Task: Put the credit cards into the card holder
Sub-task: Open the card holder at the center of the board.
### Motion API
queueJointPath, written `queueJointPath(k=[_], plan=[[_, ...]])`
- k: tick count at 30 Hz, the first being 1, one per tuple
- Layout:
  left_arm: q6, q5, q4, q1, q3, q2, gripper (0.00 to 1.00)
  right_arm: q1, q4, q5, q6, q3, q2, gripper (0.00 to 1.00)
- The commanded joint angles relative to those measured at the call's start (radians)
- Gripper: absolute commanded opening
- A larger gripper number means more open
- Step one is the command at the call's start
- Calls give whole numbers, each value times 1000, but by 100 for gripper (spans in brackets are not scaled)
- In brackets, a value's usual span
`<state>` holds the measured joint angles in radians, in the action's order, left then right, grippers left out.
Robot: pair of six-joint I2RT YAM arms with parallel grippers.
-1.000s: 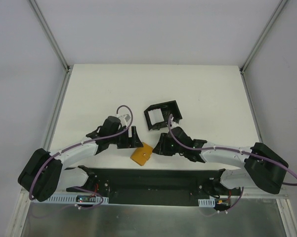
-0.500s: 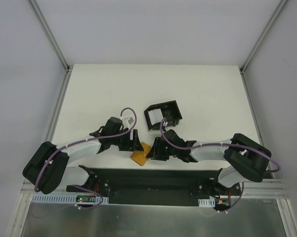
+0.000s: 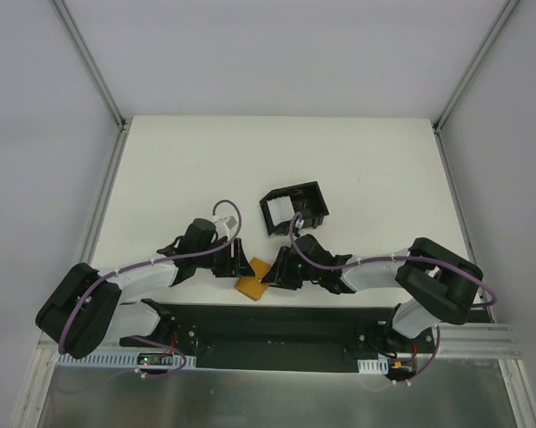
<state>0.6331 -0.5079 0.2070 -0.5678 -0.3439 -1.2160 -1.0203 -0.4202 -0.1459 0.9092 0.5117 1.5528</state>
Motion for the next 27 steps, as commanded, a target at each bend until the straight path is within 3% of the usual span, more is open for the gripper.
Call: queueJointPath(k=[1,10,14,27], plan=[[43,-43,32,0,23,19,49,0,75,35,-7,-25,61,36],[53,-40,57,20,32,73,37,6,70,19,-21,-21,85,36],[53,-52,75,26,31,76,25,5,67,14,-33,-15,89,36],[22,-167,131,29,26,44,33,12,60,5,-47,-7,96,36]])
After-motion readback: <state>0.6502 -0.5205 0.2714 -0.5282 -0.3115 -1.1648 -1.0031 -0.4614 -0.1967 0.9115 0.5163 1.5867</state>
